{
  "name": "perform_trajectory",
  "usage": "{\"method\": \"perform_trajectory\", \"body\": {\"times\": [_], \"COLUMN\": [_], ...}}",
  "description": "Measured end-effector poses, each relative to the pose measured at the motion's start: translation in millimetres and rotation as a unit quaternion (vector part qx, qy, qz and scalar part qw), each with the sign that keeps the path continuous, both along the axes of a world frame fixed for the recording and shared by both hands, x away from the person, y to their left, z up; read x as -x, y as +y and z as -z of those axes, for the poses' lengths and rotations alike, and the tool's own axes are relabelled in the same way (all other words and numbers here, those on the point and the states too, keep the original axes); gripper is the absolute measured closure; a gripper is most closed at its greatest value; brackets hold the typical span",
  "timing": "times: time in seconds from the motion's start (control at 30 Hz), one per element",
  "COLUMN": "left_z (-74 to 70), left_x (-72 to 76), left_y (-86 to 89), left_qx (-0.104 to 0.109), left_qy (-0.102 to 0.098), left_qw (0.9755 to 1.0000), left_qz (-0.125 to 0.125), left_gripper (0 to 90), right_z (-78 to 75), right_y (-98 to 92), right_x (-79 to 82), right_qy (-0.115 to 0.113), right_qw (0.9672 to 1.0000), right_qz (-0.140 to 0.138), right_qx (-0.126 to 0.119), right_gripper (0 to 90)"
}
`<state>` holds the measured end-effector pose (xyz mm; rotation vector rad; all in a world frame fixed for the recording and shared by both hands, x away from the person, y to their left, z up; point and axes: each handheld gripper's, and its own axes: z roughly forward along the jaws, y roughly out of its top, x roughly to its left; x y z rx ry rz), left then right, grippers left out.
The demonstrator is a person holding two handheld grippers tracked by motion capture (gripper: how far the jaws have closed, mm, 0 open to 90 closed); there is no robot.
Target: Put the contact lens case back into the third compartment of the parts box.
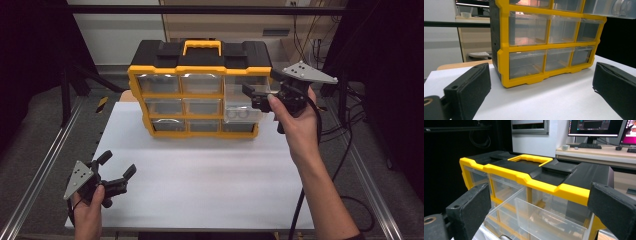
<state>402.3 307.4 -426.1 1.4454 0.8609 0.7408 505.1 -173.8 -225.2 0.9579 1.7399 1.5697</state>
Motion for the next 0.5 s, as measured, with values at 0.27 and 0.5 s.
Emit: {"method": "perform_trajectory", "body": {"times": [0.27,0.5], "left_z": [0.9,2.1], "left_x": [0.3,-0.3], "left_y": [2.3,1.1], "left_qx": [0.006,0.002], "left_qy": [0.001,0.004], "left_qw": [1.0,1.0], "left_qz": [-0.007,-0.006], "left_gripper": [0.5,0.4], "right_z": [2.0,3.4], "right_y": [-4.3,-12.2], "right_x": [2.1,8.4], "right_qy": [-0.009,-0.029], "right_qw": [0.9999,0.9994], "right_qz": [-0.001,0.018], "right_qx": [-0.011,-0.011], "right_gripper": [2.9,4.4]}}
